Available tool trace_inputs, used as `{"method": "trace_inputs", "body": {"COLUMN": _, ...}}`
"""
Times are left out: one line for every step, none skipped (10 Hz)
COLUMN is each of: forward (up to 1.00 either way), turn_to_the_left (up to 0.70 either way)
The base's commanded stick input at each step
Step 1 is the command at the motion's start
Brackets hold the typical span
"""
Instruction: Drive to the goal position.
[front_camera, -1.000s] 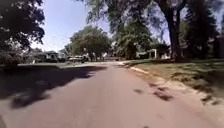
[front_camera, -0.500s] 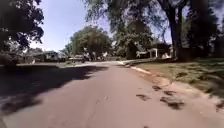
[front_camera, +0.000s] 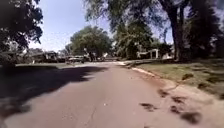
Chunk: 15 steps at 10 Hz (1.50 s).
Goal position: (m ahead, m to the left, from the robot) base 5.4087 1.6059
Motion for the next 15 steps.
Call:
{"method": "trace_inputs", "body": {"forward": 0.5, "turn_to_the_left": 0.0}}
{"method": "trace_inputs", "body": {"forward": 0.5, "turn_to_the_left": 0.0}}
{"method": "trace_inputs", "body": {"forward": 0.5, "turn_to_the_left": 0.0}}
{"method": "trace_inputs", "body": {"forward": 0.5, "turn_to_the_left": 0.0}}
{"method": "trace_inputs", "body": {"forward": 0.5, "turn_to_the_left": 0.0}}
{"method": "trace_inputs", "body": {"forward": 0.5, "turn_to_the_left": 0.0}}
{"method": "trace_inputs", "body": {"forward": 0.5, "turn_to_the_left": 0.0}}
{"method": "trace_inputs", "body": {"forward": 0.5, "turn_to_the_left": 0.0}}
{"method": "trace_inputs", "body": {"forward": 0.5, "turn_to_the_left": 0.0}}
{"method": "trace_inputs", "body": {"forward": 0.5, "turn_to_the_left": 0.0}}
{"method": "trace_inputs", "body": {"forward": 0.5, "turn_to_the_left": 0.0}}
{"method": "trace_inputs", "body": {"forward": 0.5, "turn_to_the_left": 0.0}}
{"method": "trace_inputs", "body": {"forward": 0.5, "turn_to_the_left": 0.0}}
{"method": "trace_inputs", "body": {"forward": 0.5, "turn_to_the_left": 0.0}}
{"method": "trace_inputs", "body": {"forward": 0.5, "turn_to_the_left": 0.0}}
